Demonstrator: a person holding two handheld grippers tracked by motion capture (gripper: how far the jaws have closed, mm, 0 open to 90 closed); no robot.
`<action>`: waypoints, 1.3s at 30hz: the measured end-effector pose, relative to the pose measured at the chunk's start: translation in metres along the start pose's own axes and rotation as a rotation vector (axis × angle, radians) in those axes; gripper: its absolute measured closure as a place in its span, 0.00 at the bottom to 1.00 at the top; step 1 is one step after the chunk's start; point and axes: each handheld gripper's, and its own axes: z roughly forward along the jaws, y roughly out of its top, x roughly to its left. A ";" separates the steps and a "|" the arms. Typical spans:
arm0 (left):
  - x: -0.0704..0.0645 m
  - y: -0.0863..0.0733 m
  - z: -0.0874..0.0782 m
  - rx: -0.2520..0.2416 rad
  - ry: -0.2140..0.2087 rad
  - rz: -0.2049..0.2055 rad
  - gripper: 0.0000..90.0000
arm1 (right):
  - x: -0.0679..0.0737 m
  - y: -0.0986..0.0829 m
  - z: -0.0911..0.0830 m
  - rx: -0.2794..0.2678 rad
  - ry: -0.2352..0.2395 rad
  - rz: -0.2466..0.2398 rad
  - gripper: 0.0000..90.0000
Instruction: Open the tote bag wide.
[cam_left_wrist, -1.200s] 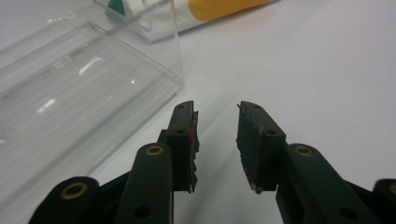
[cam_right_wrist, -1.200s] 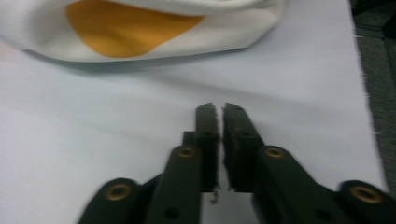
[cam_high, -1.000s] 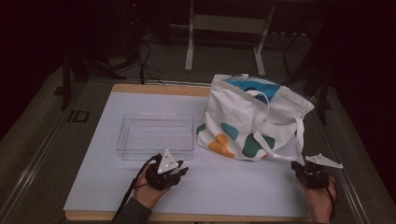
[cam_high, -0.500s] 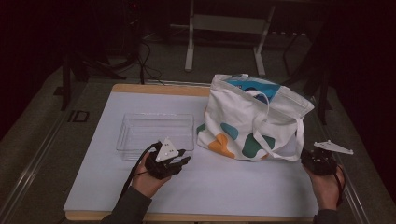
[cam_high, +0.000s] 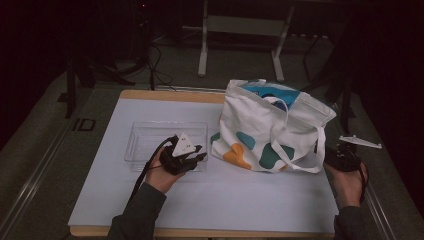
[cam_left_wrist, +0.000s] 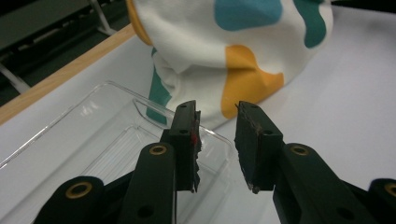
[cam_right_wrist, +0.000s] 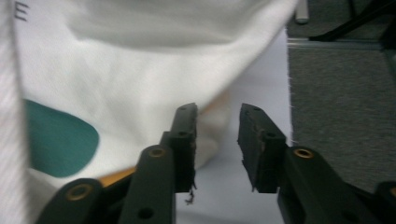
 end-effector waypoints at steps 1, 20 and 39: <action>0.003 0.002 0.001 0.002 -0.003 -0.004 0.76 | 0.000 0.001 0.001 0.002 0.009 0.004 0.71; 0.040 0.050 0.033 -0.008 -0.043 -0.050 0.63 | -0.002 0.012 0.031 0.058 0.136 0.129 0.52; 0.054 0.082 0.056 0.023 -0.076 -0.042 0.57 | 0.018 0.014 0.032 0.037 0.115 0.017 0.98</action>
